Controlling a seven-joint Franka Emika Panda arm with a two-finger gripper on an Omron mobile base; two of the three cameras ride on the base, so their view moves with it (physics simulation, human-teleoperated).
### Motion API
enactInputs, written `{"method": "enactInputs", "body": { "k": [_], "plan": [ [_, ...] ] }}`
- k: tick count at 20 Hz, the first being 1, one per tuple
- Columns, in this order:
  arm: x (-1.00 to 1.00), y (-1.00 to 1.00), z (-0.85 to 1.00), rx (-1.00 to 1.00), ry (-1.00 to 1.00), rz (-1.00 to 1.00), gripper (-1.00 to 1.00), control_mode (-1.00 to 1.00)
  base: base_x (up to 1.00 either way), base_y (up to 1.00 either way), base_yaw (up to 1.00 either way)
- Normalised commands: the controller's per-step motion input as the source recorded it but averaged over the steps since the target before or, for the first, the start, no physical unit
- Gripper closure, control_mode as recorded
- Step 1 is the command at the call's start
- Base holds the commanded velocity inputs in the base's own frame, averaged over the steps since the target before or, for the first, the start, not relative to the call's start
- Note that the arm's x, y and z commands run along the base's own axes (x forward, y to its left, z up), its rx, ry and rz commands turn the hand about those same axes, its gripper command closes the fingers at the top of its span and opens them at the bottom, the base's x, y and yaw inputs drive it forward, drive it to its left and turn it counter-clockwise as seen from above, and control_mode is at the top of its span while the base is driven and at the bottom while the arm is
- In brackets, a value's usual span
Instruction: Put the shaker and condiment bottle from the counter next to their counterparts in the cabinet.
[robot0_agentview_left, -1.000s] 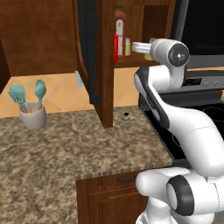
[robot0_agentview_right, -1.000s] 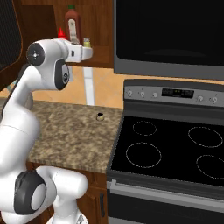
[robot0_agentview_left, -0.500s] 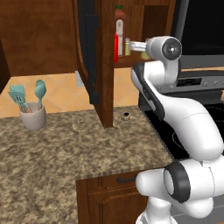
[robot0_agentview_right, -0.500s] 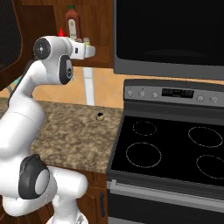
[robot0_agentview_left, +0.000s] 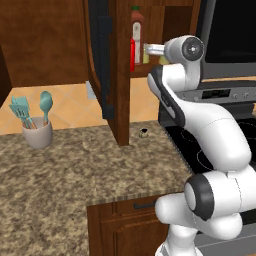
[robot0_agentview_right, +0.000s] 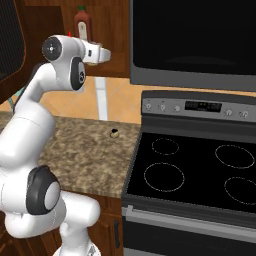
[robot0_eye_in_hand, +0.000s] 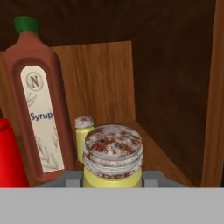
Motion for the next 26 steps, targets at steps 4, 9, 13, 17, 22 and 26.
{"method": "enactInputs", "body": {
  "k": [4, 9, 13, 17, 22, 26],
  "plan": [
    [0.1, 0.0, -0.09, -0.01, 0.0, 0.01, 1.0, -1.0, 0.0, 0.0, 0.0],
    [0.15, 0.0, -0.04, -0.02, 0.0, 0.0, 1.0, -1.0, 0.0, 0.0, 0.0],
    [0.23, 0.0, -0.03, -0.02, 0.0, 0.01, 1.0, -1.0, 0.0, 0.0, 0.0],
    [0.33, 0.0, -0.05, -0.02, 0.0, 0.0, 1.0, -1.0, 0.0, 0.0, 0.0],
    [0.29, 0.0, -0.05, -0.01, 0.0, 0.0, 1.0, -1.0, 0.0, 0.0, 0.0],
    [0.28, 0.0, -0.04, -0.01, 0.0, 0.0, 1.0, -1.0, 0.0, 0.0, 0.0]
  ]
}}
